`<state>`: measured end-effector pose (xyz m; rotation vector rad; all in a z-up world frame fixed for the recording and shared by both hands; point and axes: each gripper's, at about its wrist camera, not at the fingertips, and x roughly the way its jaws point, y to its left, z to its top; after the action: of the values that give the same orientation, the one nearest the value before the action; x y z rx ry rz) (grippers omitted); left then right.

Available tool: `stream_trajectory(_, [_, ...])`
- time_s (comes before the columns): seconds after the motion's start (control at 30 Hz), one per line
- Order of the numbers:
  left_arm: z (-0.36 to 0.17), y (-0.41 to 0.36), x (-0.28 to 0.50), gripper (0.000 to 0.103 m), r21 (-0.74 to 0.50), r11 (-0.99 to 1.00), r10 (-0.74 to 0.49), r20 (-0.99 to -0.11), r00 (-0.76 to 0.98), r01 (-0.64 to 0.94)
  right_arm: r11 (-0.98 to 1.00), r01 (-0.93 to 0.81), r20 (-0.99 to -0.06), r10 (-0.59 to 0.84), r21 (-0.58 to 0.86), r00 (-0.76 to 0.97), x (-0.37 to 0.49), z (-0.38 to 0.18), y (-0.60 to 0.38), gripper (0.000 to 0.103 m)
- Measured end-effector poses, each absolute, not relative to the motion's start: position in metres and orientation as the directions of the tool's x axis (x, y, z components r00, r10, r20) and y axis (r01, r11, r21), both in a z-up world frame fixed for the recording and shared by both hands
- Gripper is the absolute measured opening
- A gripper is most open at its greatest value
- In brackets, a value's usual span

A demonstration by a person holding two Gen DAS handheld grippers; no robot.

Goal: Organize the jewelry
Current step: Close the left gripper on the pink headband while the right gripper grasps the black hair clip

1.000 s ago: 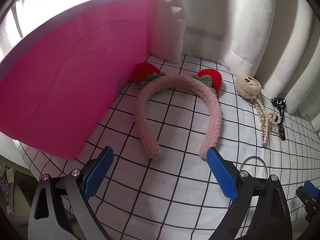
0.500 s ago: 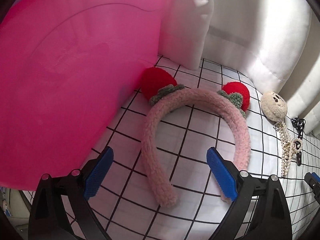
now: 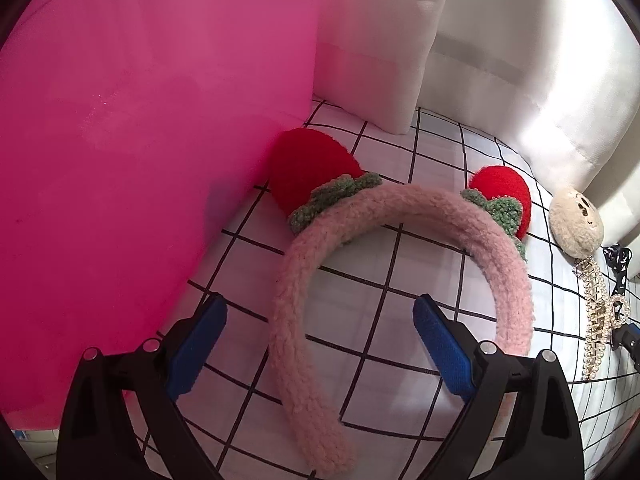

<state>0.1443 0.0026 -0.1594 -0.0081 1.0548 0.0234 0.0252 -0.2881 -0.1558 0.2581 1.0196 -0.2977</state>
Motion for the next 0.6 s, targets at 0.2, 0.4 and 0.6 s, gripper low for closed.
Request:
stream_trajectory(0.2, [-0.17, -0.006, 0.16, 0.092, 0.012, 1.0, 0.017, -0.877, 0.481, -0.014, 0.938, 0.345, -0.863, -0.153, 0.025, 0.481, 0.046, -0.16, -0.295, 0.068])
stream_trajectory(0.4, [-0.176, -0.014, 0.178, 0.097, 0.004, 1.0, 0.011, -0.872, 0.489, -0.015, 0.94, 0.339, -0.855, -0.204, -0.035, 0.476, 0.069, -0.165, -0.297, 0.083])
stream_trajectory(0.6, [-0.181, -0.022, 0.19, 0.097, 0.008, 1.0, 0.015, -0.855, 0.518, -0.016, 0.936, 0.35, -0.839, -0.215, -0.032, 0.5, 0.08, -0.17, -0.303, 0.094])
